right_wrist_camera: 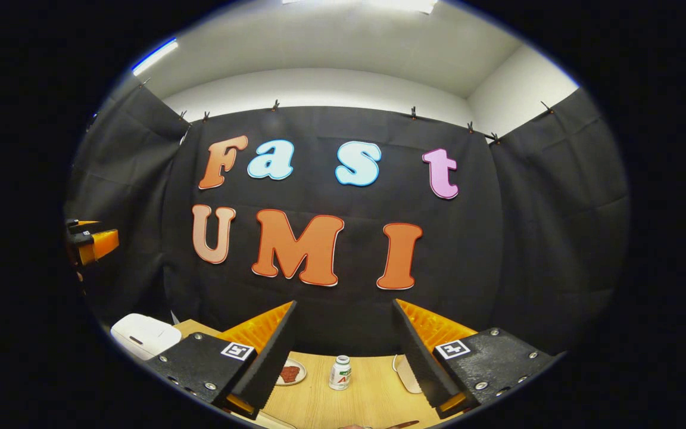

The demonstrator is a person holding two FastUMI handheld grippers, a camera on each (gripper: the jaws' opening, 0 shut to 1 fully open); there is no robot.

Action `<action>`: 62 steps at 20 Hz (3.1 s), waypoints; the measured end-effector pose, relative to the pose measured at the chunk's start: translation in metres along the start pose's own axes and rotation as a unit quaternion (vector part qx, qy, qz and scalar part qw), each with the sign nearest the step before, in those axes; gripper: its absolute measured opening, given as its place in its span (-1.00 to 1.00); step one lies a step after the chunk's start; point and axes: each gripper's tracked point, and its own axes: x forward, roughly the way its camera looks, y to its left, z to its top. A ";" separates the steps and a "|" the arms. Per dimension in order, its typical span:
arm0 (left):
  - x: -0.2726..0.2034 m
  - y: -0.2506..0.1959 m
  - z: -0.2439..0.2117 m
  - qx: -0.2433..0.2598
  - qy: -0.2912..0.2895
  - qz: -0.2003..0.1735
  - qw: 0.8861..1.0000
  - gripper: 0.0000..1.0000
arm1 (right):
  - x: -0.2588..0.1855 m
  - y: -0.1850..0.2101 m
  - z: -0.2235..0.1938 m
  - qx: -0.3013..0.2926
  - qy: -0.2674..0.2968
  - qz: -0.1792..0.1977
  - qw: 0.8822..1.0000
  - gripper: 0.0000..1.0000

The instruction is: Close the left gripper, press the button to open the rice cooker; take a wooden spoon from the chopstick holder with the right hand, scoop a spoonful of rice and pour it into the rice cooker, then put the wooden spoon back into the chopstick holder.

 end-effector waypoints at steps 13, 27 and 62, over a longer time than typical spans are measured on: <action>-0.019 0.009 0.023 -0.006 -0.008 0.005 1.000 0.94 | -0.013 -0.005 0.015 0.003 -0.017 0.008 1.000 0.90; -0.040 0.047 0.011 -0.038 0.035 0.045 0.998 0.42 | -0.029 -0.063 -0.025 0.009 0.008 -0.004 1.000 0.94; -0.025 0.052 -0.320 -0.225 0.520 0.007 0.824 -0.92 | -0.089 -0.067 -0.096 0.022 0.101 -0.082 0.991 0.90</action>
